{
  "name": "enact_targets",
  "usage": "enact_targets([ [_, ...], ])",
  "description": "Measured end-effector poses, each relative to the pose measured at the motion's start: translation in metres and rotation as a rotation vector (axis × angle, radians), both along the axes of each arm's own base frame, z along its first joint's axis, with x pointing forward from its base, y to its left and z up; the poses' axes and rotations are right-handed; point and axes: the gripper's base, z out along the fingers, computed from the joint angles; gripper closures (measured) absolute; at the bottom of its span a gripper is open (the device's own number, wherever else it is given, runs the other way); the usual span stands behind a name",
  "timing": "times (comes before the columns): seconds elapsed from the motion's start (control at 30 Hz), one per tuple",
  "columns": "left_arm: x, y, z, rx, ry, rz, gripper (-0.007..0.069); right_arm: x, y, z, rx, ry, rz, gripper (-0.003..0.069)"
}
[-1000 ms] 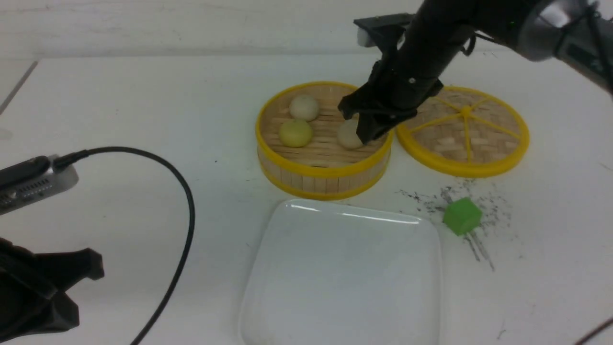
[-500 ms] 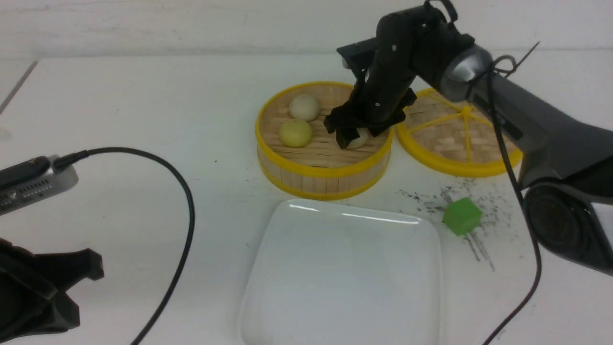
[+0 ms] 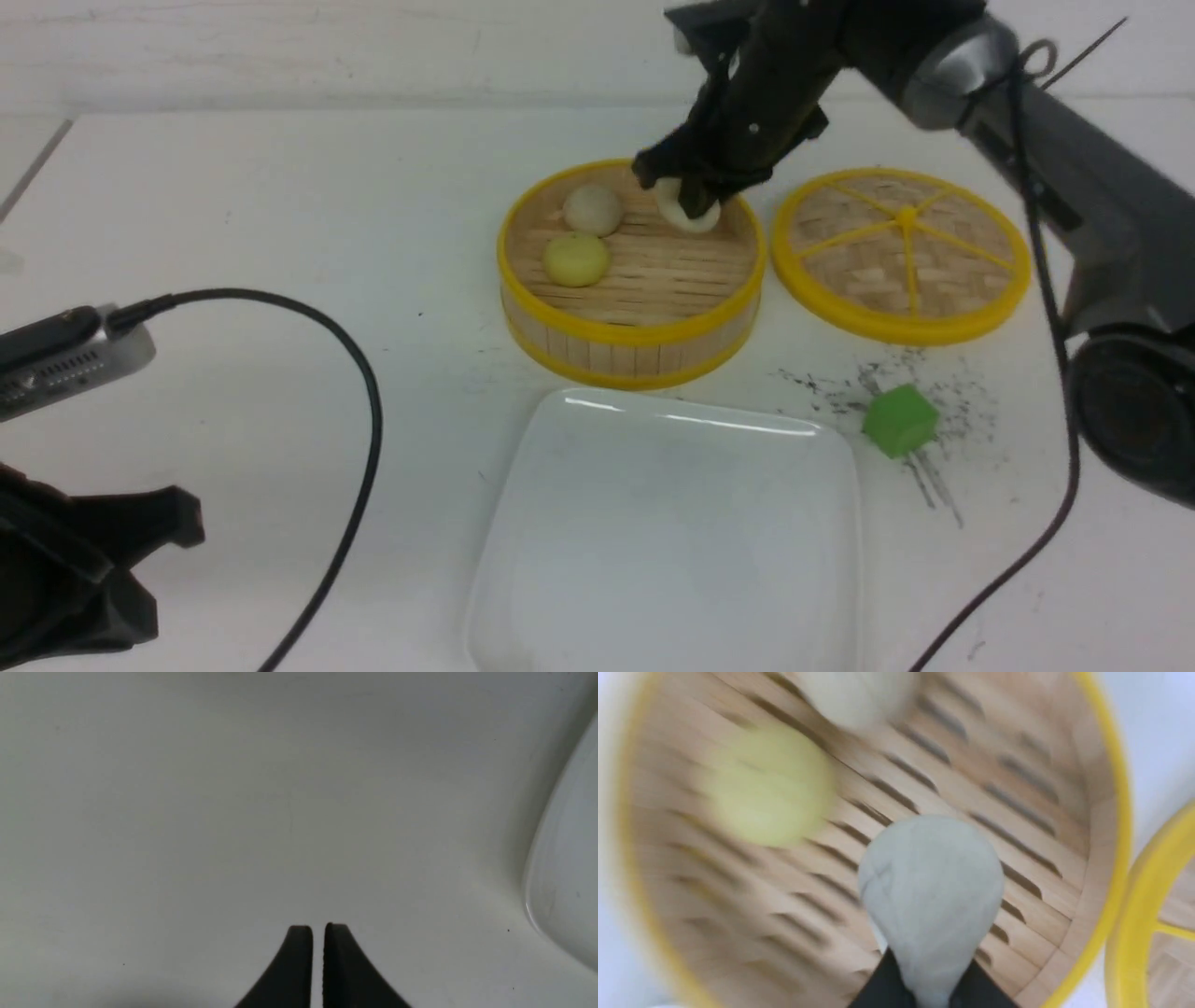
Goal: Put the steamed buns into the plate on the white tablecloth.
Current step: 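Move the steamed bun from the bamboo steamer onto the white plate with the right gripper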
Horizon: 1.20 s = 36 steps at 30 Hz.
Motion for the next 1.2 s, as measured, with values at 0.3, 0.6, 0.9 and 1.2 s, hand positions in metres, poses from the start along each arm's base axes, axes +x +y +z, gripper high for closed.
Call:
enact_targets([
  [0.3, -0.001, 0.0, 0.0, 0.004, 0.014, -0.002, 0.0551, -0.094, -0.029, 0.084, 0.127, 0.062, 0.041, 0.0636],
  [0.6, 0.005, 0.001, 0.002, 0.013, -0.064, 0.004, 0.0537, -0.152, -0.049, -0.037, 0.054, 0.443, -0.017, 0.062],
  [0.9, 0.015, 0.002, 0.007, 0.021, -0.184, 0.015, 0.0527, -0.151, -0.052, -0.111, 0.033, 0.476, -0.09, 0.0348],
  [1.2, 0.021, 0.002, 0.01, 0.016, -0.246, 0.023, 0.0508, -0.152, -0.053, -0.107, -0.018, 0.49, -0.032, 0.0074],
])
